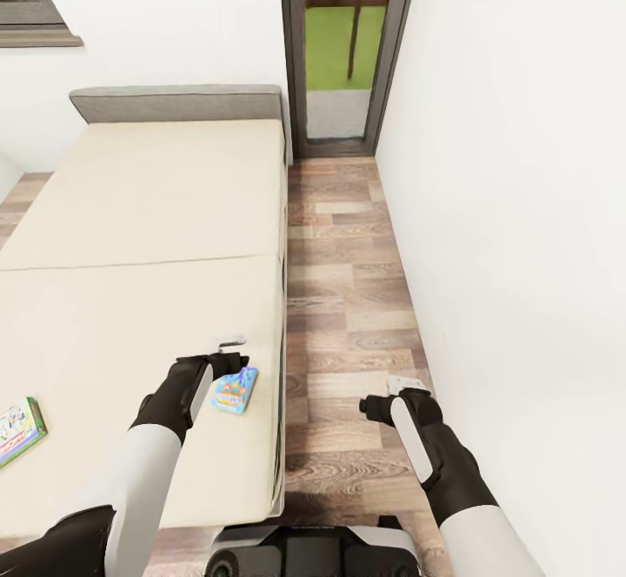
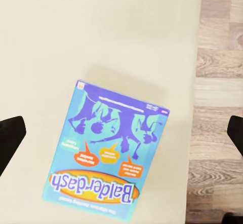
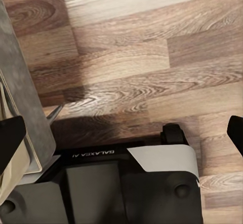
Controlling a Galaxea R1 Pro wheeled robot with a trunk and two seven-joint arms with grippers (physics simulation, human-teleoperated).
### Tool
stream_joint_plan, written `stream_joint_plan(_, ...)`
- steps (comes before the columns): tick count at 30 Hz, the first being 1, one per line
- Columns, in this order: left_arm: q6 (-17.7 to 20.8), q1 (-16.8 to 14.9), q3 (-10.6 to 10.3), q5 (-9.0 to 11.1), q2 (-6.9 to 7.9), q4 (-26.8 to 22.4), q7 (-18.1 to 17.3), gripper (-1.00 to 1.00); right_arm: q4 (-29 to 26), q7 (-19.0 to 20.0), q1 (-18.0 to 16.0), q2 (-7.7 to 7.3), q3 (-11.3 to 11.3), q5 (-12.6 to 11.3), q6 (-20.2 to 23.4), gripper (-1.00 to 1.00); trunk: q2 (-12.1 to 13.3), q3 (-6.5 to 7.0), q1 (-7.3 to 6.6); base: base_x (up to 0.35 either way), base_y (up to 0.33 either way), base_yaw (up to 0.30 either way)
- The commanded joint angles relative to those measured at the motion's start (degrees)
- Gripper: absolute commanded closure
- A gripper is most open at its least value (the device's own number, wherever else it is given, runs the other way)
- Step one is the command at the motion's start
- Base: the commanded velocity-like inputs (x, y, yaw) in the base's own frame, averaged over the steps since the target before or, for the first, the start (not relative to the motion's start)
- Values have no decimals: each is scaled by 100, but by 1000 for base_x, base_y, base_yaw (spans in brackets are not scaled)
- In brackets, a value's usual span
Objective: Put all the toys in the child's room - the three board games (two on the bed and one on the table), the two jigsaw puzzles on the table, and the tennis ball on the table - inside the toy box on the table in the child's room.
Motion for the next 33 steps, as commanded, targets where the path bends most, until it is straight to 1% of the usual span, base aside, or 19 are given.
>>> stream_joint_plan(1, 19, -3, 39, -58, -10, -10, -48, -100, -6, -58, -3, -2, 7, -59, 14, -100, -10, -17, 3, 0, 0, 0)
stream_joint_plan(2, 13, -3, 39, -58, -13, -10, -48, -100, -6, -58, -3, 0, 7, -58, 14, -100, -10, -27, 3, 0, 0, 0)
stream_joint_plan(6, -15, -3, 35, -70, -104, -10, -51, -100, -7, -56, -3, -1, -3, -54, 14, -100, -10, -64, 3, 0, 0, 0)
stream_joint_plan(10, -73, -3, 31, -74, -141, -10, -50, -100, -7, -51, -3, -2, -18, -48, 14, -100, -10, -102, 3, 0, 0, 0)
stream_joint_plan(14, -289, -3, 30, -79, -150, -10, -48, -100, -3, -47, -3, -3, -24, -52, 8, -100, -10, -140, 3, 0, 0, 0)
stream_joint_plan(16, -410, -3, 30, -82, -153, -10, -48, -100, -1, -43, -3, -6, -26, -56, -68, -100, -10, -159, 3, 0, 0, 0)
stream_joint_plan(18, -493, -3, 29, -84, -157, -10, -48, -100, 4, -47, -3, -9, -27, -55, -239, -100, -10, -177, 3, 0, 0, 0)
stream_joint_plan(23, -548, -3, 29, -87, -205, -10, -48, -100, 18, -54, -3, -11, -28, -54, -392, -100, -10, -225, 3, 0, 0, 0)
stream_joint_plan(30, -571, -3, 22, -88, -218, -10, -48, -100, 38, -45, -4, -16, -28, -54, -435, -100, -10, -290, 3, 0, 0, 0)
stream_joint_plan(33, -643, -3, 21, -89, -214, -10, -48, -100, 43, -42, -3, -14, -22, -54, -443, -100, -10, -319, 3, 0, 0, 0)
